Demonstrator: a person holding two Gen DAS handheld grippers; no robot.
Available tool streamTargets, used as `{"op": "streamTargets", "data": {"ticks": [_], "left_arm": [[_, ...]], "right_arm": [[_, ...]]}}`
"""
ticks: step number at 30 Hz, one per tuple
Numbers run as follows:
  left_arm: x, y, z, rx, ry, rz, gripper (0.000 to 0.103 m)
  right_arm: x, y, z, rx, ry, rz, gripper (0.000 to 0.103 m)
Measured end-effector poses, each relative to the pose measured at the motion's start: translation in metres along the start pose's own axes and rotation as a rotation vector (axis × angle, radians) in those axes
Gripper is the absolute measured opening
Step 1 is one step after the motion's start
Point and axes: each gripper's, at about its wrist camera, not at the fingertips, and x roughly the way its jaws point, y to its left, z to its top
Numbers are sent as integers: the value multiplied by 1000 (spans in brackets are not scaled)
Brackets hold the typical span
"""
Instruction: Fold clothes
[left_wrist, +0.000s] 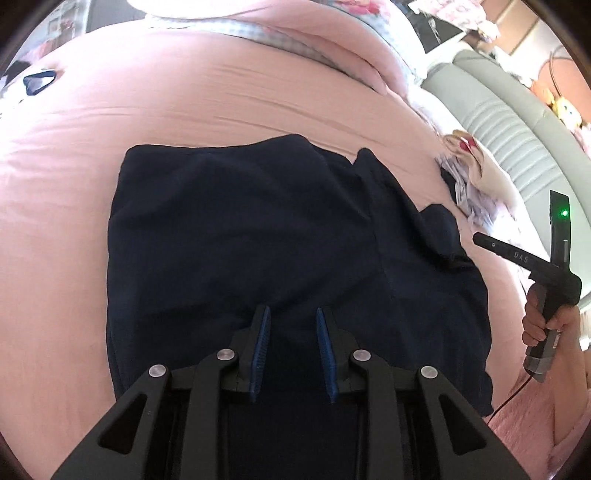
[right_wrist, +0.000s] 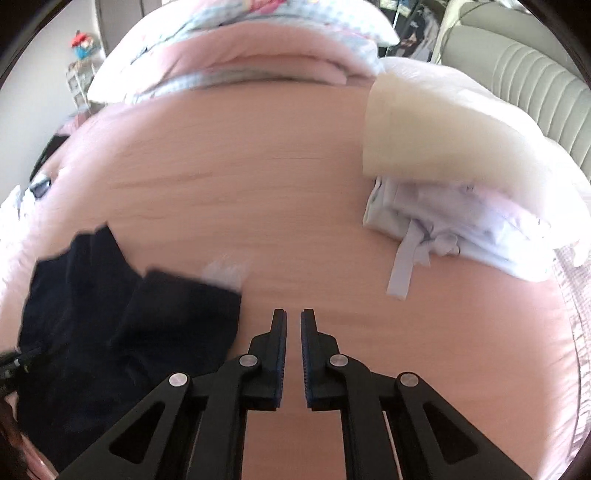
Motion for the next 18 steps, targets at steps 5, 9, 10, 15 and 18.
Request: {"op": "streamTargets", "data": {"ticks": [5,9,10,15,18], "left_arm": [[-4,1,-3,13,-5,4,24],[-9,12,-4,-28,-15,-22,24],[-10,15,-4,-36,-15,-30,24],[-13,20,-7,-40,-17,-45,25],[-12,21,-10,-40,-26,-49,24]], "right_arm": [[24,-7,-11,116,113,234,51],[24,8,-14,29,79,220,3],[21,12,-13,3,76,240,3],[-27,33,-4,-296,-131,64,3],[-15,2,1,-311,-109,-96,3]]}}
